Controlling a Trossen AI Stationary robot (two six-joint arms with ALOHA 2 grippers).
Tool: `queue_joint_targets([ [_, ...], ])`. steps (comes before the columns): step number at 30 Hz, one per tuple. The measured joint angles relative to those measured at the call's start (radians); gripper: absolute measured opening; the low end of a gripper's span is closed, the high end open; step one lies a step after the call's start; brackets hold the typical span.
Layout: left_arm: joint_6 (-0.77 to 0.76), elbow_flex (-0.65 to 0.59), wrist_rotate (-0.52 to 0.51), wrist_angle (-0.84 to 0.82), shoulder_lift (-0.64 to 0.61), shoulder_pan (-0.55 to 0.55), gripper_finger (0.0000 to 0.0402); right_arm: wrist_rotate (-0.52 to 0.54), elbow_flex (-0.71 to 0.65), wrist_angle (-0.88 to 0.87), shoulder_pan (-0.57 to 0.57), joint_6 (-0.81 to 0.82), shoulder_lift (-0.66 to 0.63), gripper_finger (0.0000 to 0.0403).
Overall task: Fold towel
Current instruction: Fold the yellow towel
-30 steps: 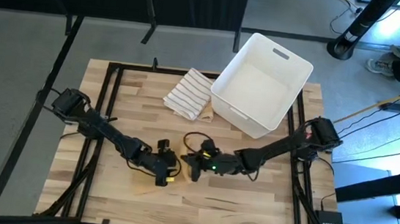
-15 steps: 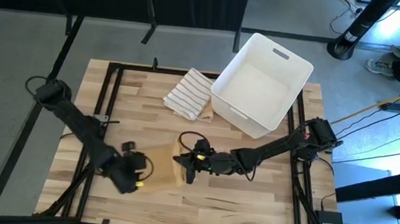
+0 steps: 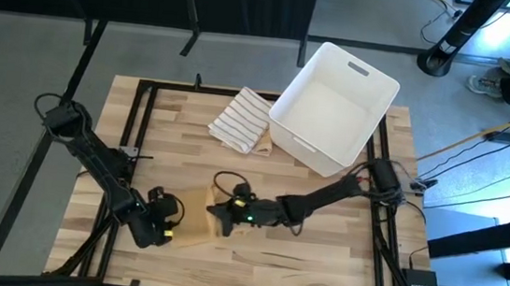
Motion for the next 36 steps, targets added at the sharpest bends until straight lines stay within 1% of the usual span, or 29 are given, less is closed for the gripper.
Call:
queue_joint_targets([
  [3, 0.048, -0.002, -0.016, 0.032, 0.001, 0.001, 0.0191, -0.023, 0.101, -0.013, -0.004, -0.007, 0.078, 0.0012],
  [7, 0.055, -0.002, -0.022, 0.040, 0.002, 0.001, 0.0191, -0.044, 0.212, -0.058, -0.016, -0.011, 0.160, 0.0012],
  [9, 0.060, -0.002, -0.027, 0.040, 0.002, 0.002, 0.0191, -0.066, 0.249, -0.067, -0.021, -0.005, 0.187, 0.0012],
  [13, 0.073, -0.002, -0.033, 0.041, 0.002, 0.004, 0.0191, -0.070, 0.299, -0.068, -0.022, 0.012, 0.230, 0.0012],
  [20, 0.075, -0.003, -0.038, 0.039, 0.002, 0.004, 0.0191, -0.067, 0.330, -0.068, -0.022, 0.014, 0.275, 0.0012],
  [30, 0.073, -0.002, -0.043, 0.043, 0.002, 0.004, 0.0191, -0.052, 0.330, -0.088, -0.022, 0.014, 0.275, 0.0015],
  [33, 0.073, -0.002, -0.043, 0.043, 0.002, 0.004, 0.0191, -0.052, 0.330, -0.089, -0.022, 0.014, 0.275, 0.0037],
  [36, 0.083, -0.002, -0.030, 0.041, 0.002, 0.004, 0.0191, -0.057, 0.330, -0.088, -0.022, 0.014, 0.275, 0.0078],
])
